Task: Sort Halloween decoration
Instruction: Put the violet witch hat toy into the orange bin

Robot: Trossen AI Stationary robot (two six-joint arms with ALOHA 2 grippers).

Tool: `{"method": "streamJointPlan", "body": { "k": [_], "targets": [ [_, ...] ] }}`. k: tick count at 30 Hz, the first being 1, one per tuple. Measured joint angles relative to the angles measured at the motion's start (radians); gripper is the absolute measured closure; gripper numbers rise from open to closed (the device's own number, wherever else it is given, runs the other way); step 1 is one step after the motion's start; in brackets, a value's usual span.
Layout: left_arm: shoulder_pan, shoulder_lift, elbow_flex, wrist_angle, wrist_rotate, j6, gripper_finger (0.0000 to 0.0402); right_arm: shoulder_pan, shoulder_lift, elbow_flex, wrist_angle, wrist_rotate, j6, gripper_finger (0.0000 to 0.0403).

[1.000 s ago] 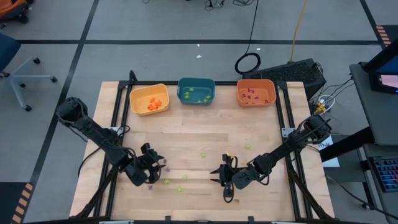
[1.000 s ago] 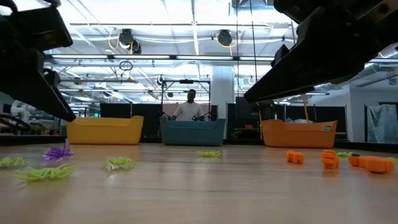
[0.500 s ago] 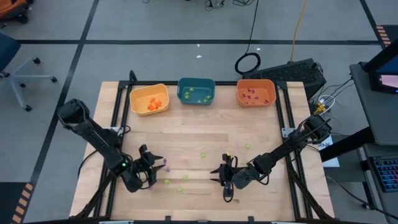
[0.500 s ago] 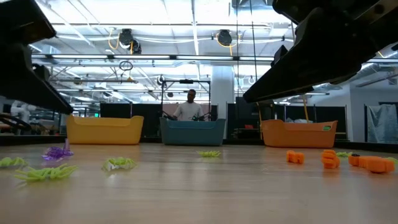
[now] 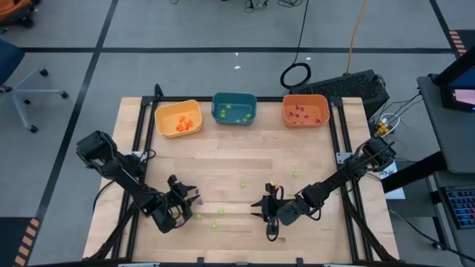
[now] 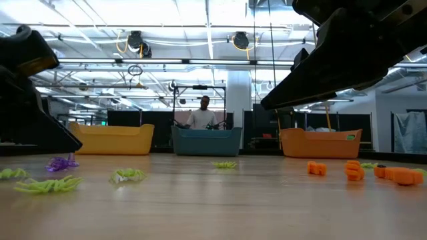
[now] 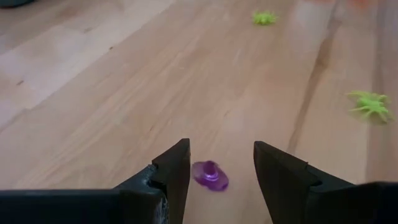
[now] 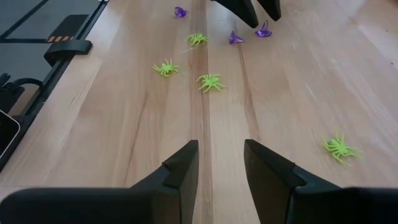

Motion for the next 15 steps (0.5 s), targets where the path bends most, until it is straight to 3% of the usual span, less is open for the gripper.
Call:
{"method": "streamJointPlan", "body": {
  "k": [6,15],
  "targets": [
    [0.0,0.014,0.0,-0.008,-0.031,-0.047,0.0226,0.0,0.0,0.0,0.0,0.0,-0.002,0.0289],
    [0.003,0.014,0.0,-0.016,-0.001,-0.116,0.0226,0.0,0.0,0.0,0.002,0.0,-0.002,0.0289]
  ]
}}
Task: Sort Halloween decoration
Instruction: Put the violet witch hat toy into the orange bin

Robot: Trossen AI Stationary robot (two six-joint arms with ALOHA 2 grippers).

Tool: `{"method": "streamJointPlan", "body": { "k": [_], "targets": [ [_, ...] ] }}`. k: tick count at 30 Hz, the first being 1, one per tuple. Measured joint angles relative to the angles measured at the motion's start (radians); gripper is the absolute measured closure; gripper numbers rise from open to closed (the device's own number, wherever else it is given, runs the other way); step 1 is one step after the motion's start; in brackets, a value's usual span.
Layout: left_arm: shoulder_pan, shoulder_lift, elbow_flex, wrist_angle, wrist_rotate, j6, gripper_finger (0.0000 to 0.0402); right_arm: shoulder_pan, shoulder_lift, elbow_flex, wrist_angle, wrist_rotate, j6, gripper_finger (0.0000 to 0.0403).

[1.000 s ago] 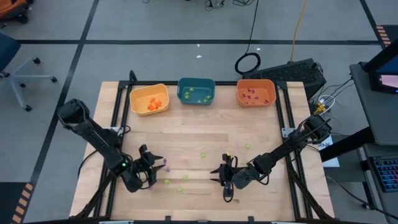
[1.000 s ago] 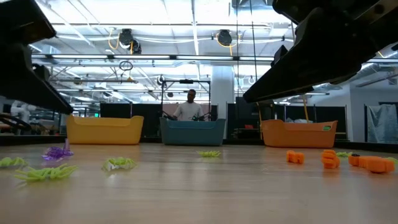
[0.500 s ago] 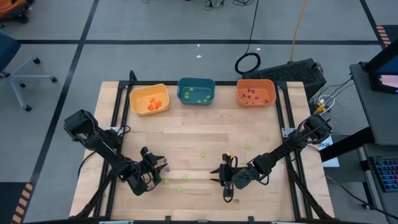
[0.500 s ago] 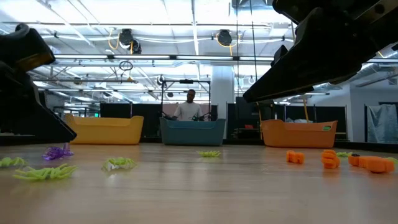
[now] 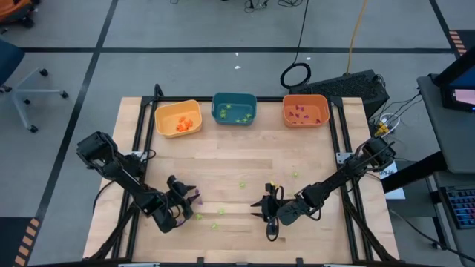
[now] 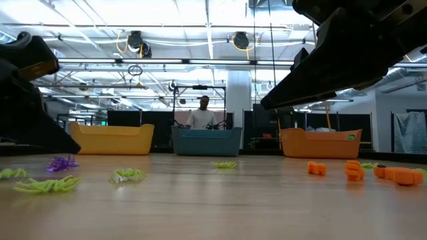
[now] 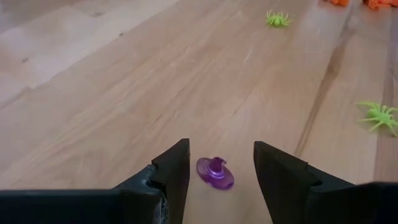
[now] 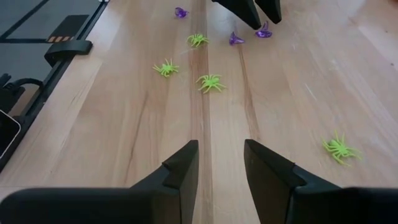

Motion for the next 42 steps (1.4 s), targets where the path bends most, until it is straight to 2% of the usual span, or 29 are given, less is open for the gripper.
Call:
{"method": "streamJointPlan", "body": {
  "k": [10,16,24,37,42],
  "targets": [
    [0.035,0.0,0.0,0.009,0.018,-0.017,0.0235,0.0,0.0,0.0,0.006,0.0,0.0,0.0289],
    [0.052,0.0,0.0,0.007,0.092,-0.016,0.03,0.0,0.0,0.0,0.006,0.0,0.0,0.0289],
    [0.05,0.0,0.0,0.007,0.076,0.018,0.0391,0.0,0.0,0.0,0.005,0.0,-0.001,0.0289],
    [0.05,-0.002,0.0,0.009,0.073,0.023,0.0395,0.0,0.0,0.0,0.005,0.0,-0.004,0.0289],
    [0.05,-0.024,0.0,0.071,0.072,0.104,0.0395,0.0,0.0,0.0,0.005,0.0,-0.004,0.0289]
  ]
}}
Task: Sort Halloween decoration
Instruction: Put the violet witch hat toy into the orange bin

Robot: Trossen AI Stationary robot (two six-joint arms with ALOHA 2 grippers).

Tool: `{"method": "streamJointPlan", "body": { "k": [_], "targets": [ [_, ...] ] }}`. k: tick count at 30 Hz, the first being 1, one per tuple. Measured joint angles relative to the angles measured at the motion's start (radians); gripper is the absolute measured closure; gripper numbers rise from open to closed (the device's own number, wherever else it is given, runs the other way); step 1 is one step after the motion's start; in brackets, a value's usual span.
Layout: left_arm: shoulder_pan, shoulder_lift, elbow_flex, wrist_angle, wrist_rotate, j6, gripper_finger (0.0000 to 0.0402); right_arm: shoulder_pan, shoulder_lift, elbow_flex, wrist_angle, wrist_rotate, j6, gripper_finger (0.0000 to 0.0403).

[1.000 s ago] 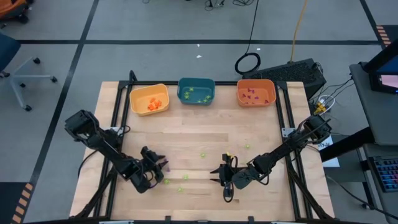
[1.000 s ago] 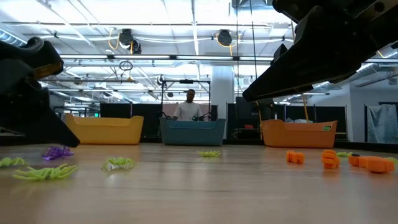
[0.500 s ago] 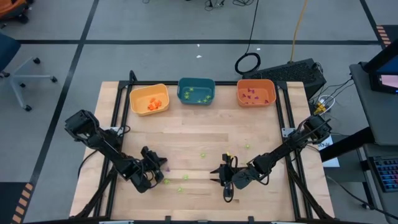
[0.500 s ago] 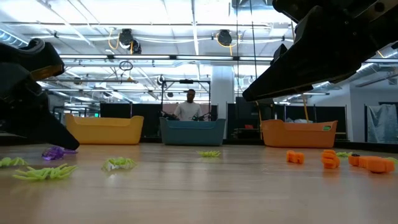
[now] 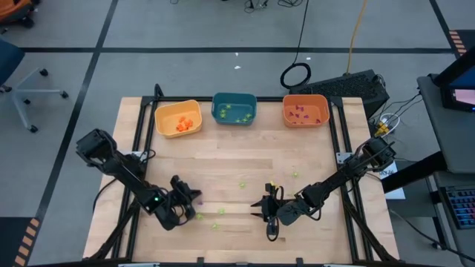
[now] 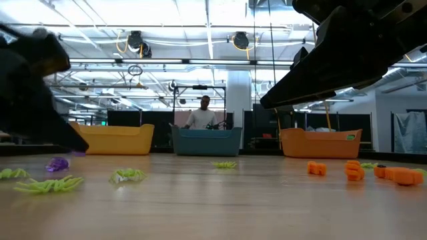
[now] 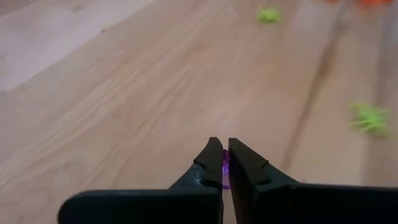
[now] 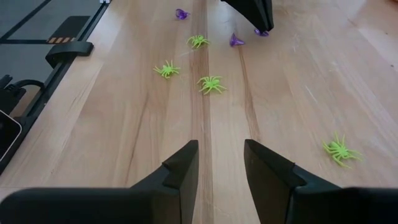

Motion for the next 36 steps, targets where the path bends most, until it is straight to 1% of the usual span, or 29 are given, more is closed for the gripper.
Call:
{"method": "streamJointPlan", "body": {
  "k": [6,11,18,22,25,28,30,34,36],
  "targets": [
    [0.0,-0.067,0.001,0.111,-0.014,0.163,0.0395,0.0,0.0,0.0,0.0,0.0,0.0,0.0289],
    [0.001,-0.13,0.001,0.241,-0.026,0.353,0.0395,0.0,0.0,0.0,0.0,0.0,0.0,0.0289],
    [0.002,-0.19,0.001,0.533,-0.034,0.688,0.0395,0.0,0.0,0.0,0.009,0.0,0.0,0.0289],
    [0.004,-0.197,0.001,0.722,-0.029,0.903,0.0395,0.0,0.0,0.0,0.009,0.0,0.0,0.0289],
    [0.015,-0.197,0.001,0.85,0.038,1.052,0.0395,0.0,0.0,0.0,0.015,0.0,-0.001,0.0289],
    [0.038,-0.197,0.001,0.953,0.094,1.128,0.0396,0.0,0.0,0.0,0.03,0.0,-0.006,0.0289],
    [0.056,-0.198,0.002,0.985,0.122,1.16,0.0396,0.0,0.0,0.0,0.035,0.0,-0.008,0.0289],
    [0.094,-0.197,0.002,0.98,0.134,1.167,0.0396,0.0,0.0,0.0,0.035,0.0,-0.008,0.0289],
    [0.112,-0.197,0.002,0.972,0.163,1.165,0.0396,0.0,0.0,0.0,0.035,0.0,-0.008,0.0289]
  ]
}}
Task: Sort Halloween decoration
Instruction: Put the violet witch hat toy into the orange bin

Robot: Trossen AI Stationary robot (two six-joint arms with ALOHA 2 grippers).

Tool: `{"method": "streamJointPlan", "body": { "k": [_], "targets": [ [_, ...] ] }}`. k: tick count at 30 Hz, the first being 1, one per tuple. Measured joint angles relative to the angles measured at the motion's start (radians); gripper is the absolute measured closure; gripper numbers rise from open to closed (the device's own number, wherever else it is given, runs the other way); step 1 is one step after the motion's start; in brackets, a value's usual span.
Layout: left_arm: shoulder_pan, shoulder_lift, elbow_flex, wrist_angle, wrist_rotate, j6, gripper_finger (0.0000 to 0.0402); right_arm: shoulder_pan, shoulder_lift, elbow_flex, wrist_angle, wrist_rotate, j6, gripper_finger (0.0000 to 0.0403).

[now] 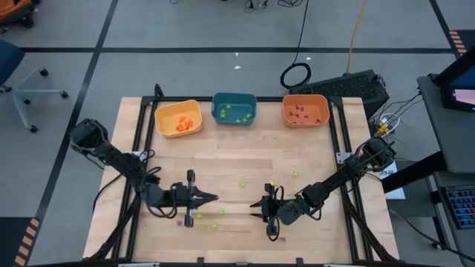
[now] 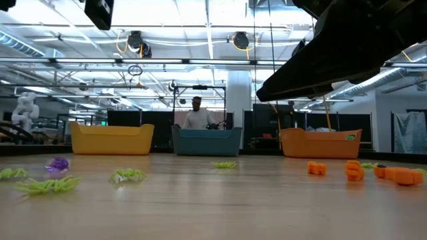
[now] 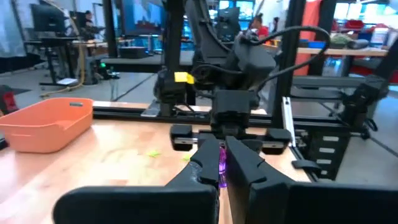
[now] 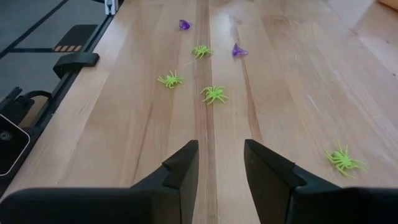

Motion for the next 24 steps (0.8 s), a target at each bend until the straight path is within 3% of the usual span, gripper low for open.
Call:
{"method": "streamJointPlan", "body": {
  "k": [6,12,24],
  "targets": [
    [0.028,0.005,0.0,-0.04,0.09,-0.001,0.0396,0.0,0.0,0.0,0.0,0.0,-0.003,0.0289],
    [0.031,0.005,0.0,-0.114,0.097,0.067,0.0396,0.0,0.0,0.0,-0.001,0.0,-0.004,0.0289],
    [0.031,0.005,0.0,-0.145,0.099,0.524,0.0396,0.0,0.0,0.0,0.0,0.0,-0.011,0.0289]
  ]
}}
